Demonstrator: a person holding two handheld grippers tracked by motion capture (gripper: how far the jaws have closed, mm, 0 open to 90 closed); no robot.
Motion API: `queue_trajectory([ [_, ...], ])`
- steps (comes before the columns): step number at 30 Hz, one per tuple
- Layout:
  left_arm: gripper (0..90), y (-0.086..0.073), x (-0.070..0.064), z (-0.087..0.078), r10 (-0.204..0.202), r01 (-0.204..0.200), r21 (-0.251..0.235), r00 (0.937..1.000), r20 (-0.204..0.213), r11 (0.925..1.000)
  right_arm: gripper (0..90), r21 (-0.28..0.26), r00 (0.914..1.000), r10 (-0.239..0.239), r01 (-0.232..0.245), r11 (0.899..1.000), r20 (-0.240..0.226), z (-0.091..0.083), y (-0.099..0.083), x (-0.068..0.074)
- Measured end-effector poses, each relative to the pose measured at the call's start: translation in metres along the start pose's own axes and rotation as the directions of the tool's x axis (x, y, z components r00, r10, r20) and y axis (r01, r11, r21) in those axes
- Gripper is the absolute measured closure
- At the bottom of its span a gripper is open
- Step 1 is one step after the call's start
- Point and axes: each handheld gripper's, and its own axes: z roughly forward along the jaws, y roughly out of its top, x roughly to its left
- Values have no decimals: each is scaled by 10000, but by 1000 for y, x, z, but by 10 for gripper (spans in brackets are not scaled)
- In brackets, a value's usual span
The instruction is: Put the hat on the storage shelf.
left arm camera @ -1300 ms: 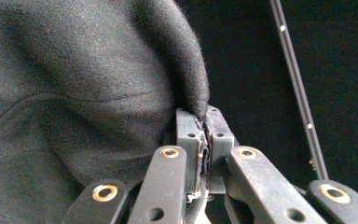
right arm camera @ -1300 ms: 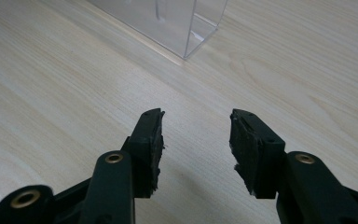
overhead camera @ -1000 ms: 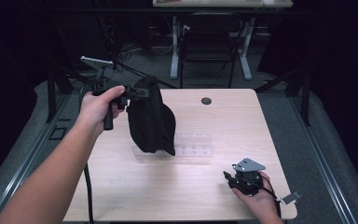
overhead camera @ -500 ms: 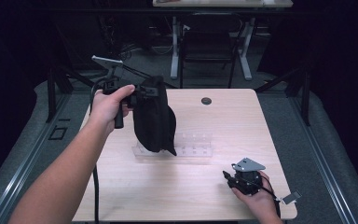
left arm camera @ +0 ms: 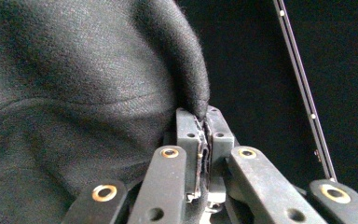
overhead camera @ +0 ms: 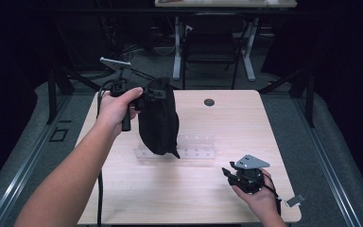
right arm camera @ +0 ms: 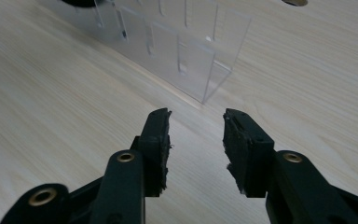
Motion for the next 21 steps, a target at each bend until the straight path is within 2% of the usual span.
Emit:
queue_trajectory([
  [1, 873, 0, -1, 0, 20, -20, 20, 10000, -20, 10000, 631, -114, 9995, 150, -153, 9998, -269, -2, 5, 0],
  [4, 873, -1, -1, 1, 29, -29, 30, 10000, -14, 10000, 651, -75, 9995, 70, -72, 9999, -323, -2, 9, 0],
  [5, 873, -1, -2, 1, 49, -49, 63, 10000, -30, 10000, 657, 128, 9994, -120, 125, 9998, -313, -2, 11, -1],
  [6, 873, -1, -2, 1, 42, -42, 87, 10000, -8, 10000, 664, -61, 9991, 30, -33, 10000, -433, 0, 12, 2],
  [7, 873, -2, -3, 2, 82, -82, 94, 10000, 9, 9999, 673, 16, 9987, -91, 92, 10000, -495, 2, 15, 4],
  [12, 872, -2, -5, 4, 117, -117, 167, 9999, 9, 9998, 679, -145, 9966, -95, 83, 9999, -815, 6, 24, 10],
  [21, 871, -3, -6, 5, 144, -144, 208, 9999, -14, 9997, 687, -351, 9894, -549, 506, 9981, -1346, 12, 49, 26],
])
